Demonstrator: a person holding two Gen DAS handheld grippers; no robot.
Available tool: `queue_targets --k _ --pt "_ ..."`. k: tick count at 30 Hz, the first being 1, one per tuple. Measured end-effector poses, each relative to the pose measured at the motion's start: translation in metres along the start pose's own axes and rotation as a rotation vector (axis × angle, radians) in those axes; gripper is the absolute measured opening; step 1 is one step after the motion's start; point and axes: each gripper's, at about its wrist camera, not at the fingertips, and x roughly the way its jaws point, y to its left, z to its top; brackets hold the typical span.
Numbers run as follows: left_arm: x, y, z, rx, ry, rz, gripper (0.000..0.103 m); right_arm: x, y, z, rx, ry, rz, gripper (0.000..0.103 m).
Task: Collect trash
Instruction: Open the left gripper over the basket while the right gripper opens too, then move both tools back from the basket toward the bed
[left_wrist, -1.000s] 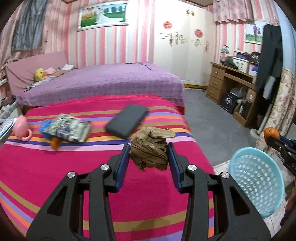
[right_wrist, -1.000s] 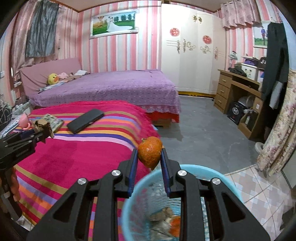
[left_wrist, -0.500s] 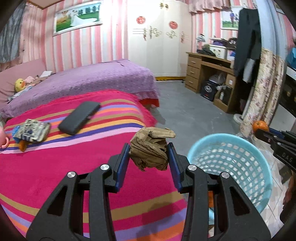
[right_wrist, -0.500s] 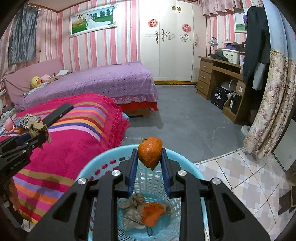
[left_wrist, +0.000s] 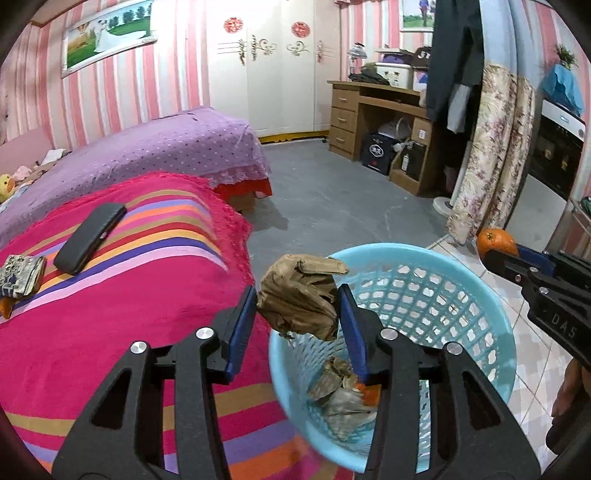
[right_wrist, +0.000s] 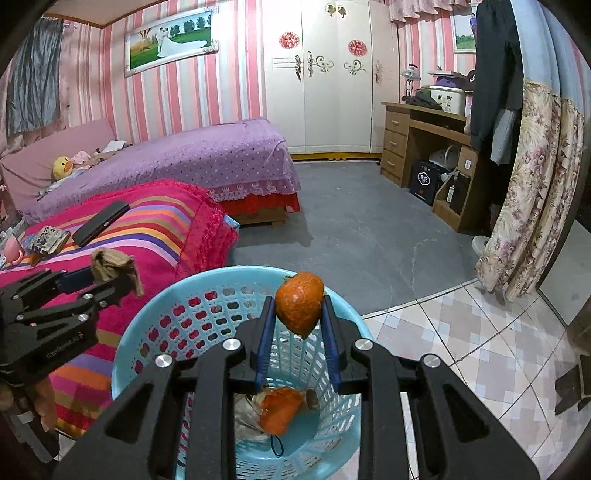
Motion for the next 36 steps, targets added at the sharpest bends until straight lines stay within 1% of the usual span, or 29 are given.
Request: queue_targets --k 1,2,3,4,5,9,17,21,23,24,25,27,29,30,31,32,36 --pt "0.001 -0.002 0.0 0.006 0.004 0.0 0.046 -0.001 -0.001 0.0 0.001 -0.003 -0.001 0.025" --pt "0.003 -0.003 0.0 0.009 0.003 -0.001 0.051 -0.001 -0.002 -0.001 0.003 -0.005 -0.002 0.025" --pt "0.004 -0.004 0.001 0.01 0.002 -0.002 0.058 -0.001 -0.003 -0.001 0.007 -0.008 -0.002 0.025" --pt "0.005 -0.004 0.001 0.012 0.002 -0.002 0.062 -0.002 -0.003 -0.001 0.009 -0.009 -0.001 0.025" --pt "0.005 -0.004 0.001 0.015 0.004 -0.002 0.069 -0.002 -0.003 0.0 0.011 -0.009 -0.002 0.025" --pt "0.004 -0.001 0.001 0.009 -0.013 0.019 0.079 0.0 -0.001 -0.002 0.009 -0.006 -0.003 0.025" --pt "0.002 0.016 0.001 -0.003 -0.029 0.051 0.086 0.001 0.002 -0.003 0.006 0.0 0.003 0.025" --pt "0.001 0.024 -0.001 -0.011 -0.032 0.064 0.087 0.005 0.003 -0.003 0.007 0.006 -0.002 0.026" --pt "0.0 0.028 -0.002 -0.015 -0.032 0.07 0.087 0.005 0.003 -0.003 0.013 0.005 -0.001 0.028" --pt "0.0 0.028 -0.002 -0.016 -0.032 0.071 0.087 0.005 0.003 -0.004 0.015 0.005 -0.003 0.038" --pt "-0.001 0.03 -0.002 -0.019 -0.033 0.075 0.088 0.004 0.003 -0.004 0.016 0.001 -0.012 0.052" --pt "-0.004 0.034 -0.002 -0.026 -0.04 0.085 0.089 0.002 0.003 -0.002 0.018 -0.012 -0.023 0.065" --pt "-0.006 0.037 -0.002 -0.03 -0.045 0.089 0.09 -0.001 0.004 0.0 0.023 -0.024 -0.032 0.073" --pt "-0.007 0.038 -0.001 -0.028 -0.047 0.091 0.09 -0.002 0.004 0.0 0.023 -0.03 -0.045 0.085" --pt "-0.009 0.039 -0.001 -0.026 -0.049 0.093 0.09 -0.003 0.007 0.001 0.022 -0.039 -0.06 0.09" --pt "-0.011 0.04 -0.001 -0.022 -0.055 0.098 0.09 -0.003 0.008 0.002 0.018 -0.043 -0.066 0.094" --pt "-0.022 0.05 0.001 -0.028 -0.072 0.12 0.093 -0.002 0.018 0.005 0.006 -0.053 -0.077 0.097"
